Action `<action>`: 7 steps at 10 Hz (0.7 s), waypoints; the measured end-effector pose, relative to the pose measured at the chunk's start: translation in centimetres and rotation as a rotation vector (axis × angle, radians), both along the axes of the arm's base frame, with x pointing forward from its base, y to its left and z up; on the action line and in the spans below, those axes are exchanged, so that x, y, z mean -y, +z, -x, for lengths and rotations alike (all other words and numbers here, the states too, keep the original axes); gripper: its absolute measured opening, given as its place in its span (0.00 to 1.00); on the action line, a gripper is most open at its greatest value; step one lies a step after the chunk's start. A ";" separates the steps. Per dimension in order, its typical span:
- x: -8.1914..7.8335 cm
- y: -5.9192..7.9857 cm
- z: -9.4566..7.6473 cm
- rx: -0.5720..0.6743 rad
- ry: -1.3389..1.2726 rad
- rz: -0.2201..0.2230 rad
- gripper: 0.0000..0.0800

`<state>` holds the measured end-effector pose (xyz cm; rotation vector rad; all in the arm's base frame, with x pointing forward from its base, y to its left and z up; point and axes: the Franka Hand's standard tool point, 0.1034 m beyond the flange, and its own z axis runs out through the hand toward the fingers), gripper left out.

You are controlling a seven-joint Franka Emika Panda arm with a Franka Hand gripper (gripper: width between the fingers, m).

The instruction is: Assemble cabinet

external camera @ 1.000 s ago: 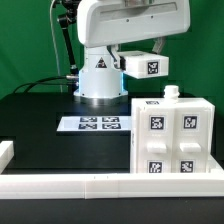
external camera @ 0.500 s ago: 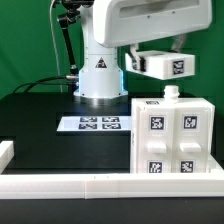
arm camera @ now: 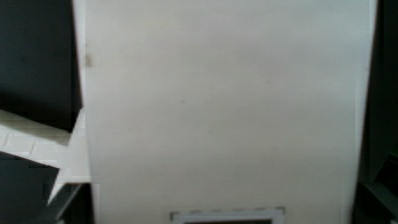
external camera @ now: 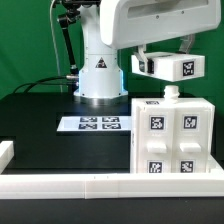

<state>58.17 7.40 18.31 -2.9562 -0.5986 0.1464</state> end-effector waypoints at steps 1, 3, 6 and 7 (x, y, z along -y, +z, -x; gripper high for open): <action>-0.2 -0.2 -0.6 0.018 0.025 -0.005 0.70; -0.4 -0.5 -1.7 0.025 0.038 -0.010 0.70; -0.4 -1.4 -2.1 0.029 0.052 -0.013 0.70; -0.4 -1.4 -2.2 0.034 0.052 -0.013 0.70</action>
Offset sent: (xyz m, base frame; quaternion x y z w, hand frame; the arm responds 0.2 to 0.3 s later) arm 0.0290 0.0081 -0.0027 -0.0103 0.0274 -0.0481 0.9984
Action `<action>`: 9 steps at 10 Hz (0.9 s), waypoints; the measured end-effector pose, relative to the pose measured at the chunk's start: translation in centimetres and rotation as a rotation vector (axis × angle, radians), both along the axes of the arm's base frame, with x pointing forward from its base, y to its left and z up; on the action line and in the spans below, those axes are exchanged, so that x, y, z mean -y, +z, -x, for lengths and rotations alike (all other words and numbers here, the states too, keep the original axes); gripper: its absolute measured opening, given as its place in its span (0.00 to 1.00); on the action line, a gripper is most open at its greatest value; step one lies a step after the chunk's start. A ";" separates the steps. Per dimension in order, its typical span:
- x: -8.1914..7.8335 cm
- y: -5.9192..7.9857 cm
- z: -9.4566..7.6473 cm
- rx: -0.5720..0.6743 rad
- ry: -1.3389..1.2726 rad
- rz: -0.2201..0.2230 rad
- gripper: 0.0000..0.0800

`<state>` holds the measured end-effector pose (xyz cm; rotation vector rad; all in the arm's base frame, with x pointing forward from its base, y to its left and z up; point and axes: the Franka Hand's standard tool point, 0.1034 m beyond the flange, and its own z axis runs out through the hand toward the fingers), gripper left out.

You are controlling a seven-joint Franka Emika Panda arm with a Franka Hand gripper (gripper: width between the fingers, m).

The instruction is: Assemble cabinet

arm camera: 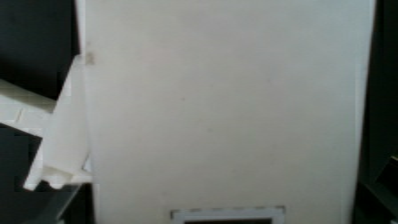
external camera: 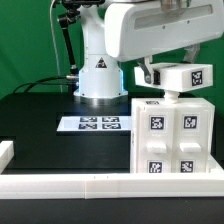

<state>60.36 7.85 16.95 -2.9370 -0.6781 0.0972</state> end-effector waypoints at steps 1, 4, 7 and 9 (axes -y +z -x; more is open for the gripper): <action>0.0 0.0 0.0 0.000 0.000 0.000 0.70; 0.0 -0.1 -0.1 0.001 -0.001 0.000 0.70; -0.6 -1.1 0.0 -0.013 0.011 0.000 0.70; -0.4 -1.2 -0.1 -0.013 0.011 0.002 0.70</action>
Offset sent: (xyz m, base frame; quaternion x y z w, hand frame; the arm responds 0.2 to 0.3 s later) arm 0.0067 0.0028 -0.0047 0.0037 0.0035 -0.0162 0.9999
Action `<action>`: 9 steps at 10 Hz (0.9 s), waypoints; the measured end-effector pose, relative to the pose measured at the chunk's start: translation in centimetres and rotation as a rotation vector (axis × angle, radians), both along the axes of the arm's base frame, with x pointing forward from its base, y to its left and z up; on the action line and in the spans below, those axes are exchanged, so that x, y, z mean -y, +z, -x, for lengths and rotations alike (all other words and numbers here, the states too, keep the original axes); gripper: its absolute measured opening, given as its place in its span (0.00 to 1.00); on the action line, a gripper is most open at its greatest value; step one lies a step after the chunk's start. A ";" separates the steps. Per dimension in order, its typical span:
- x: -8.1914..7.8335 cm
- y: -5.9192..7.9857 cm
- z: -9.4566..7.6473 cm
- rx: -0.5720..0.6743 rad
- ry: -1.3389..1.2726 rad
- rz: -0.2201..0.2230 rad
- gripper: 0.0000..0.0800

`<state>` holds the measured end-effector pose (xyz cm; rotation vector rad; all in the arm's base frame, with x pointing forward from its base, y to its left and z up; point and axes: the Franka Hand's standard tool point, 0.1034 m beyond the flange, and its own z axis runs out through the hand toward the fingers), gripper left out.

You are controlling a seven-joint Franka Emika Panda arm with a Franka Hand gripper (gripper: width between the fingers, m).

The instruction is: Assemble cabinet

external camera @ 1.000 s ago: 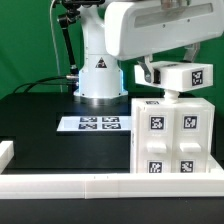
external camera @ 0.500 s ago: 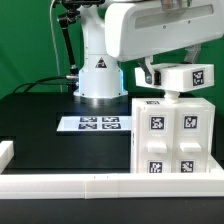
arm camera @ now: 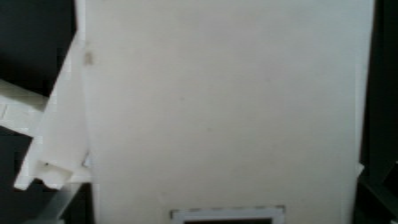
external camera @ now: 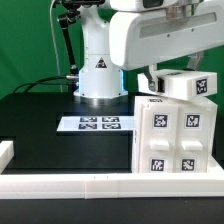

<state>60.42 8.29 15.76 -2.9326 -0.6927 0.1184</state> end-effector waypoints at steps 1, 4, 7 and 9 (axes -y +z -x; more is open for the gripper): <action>0.2 -0.2 -0.1 0.009 -0.005 0.001 0.70; 0.3 -0.7 0.0 0.024 -0.010 0.000 0.68; 0.3 -0.7 0.0 0.024 -0.010 0.000 0.68; 0.3 -0.7 0.0 0.022 -0.032 0.002 0.68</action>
Offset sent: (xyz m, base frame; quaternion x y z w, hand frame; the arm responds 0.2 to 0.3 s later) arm 0.0000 0.0000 0.0000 0.0000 0.0000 0.0000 1.0000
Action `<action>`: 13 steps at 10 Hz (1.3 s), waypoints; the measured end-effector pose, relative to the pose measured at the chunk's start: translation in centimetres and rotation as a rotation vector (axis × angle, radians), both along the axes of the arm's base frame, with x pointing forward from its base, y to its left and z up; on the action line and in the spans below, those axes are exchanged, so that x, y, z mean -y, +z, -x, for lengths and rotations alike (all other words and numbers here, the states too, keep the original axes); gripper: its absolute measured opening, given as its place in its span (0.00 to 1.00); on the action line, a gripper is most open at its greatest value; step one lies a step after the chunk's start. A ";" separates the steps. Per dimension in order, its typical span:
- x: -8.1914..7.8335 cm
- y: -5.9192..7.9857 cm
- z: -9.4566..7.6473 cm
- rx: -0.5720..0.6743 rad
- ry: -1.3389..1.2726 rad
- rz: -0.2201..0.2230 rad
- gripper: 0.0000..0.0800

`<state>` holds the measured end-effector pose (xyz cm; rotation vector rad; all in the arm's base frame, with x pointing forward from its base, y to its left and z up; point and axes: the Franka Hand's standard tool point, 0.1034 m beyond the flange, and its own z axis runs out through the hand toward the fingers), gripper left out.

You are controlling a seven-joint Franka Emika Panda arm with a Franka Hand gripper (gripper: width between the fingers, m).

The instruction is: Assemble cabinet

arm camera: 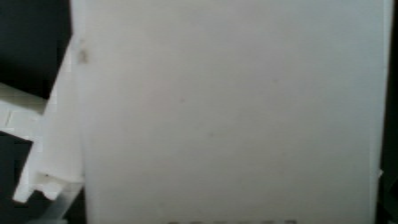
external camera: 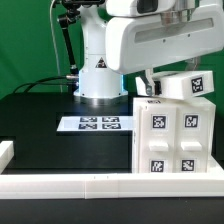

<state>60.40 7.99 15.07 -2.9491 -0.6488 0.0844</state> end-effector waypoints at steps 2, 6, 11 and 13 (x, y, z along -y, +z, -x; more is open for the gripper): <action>0.0 0.0 0.0 0.000 -0.001 0.000 0.68; 0.3 -0.1 0.0 -0.033 -0.355 0.012 0.68; 0.2 -0.1 -0.1 -0.070 -0.723 0.036 0.68; 0.1 -0.1 -0.2 -0.084 -0.879 0.045 0.68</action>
Offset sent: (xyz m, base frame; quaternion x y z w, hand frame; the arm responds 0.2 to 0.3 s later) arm -0.0074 -0.0118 0.0071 -0.0036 -0.0138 0.1575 0.9874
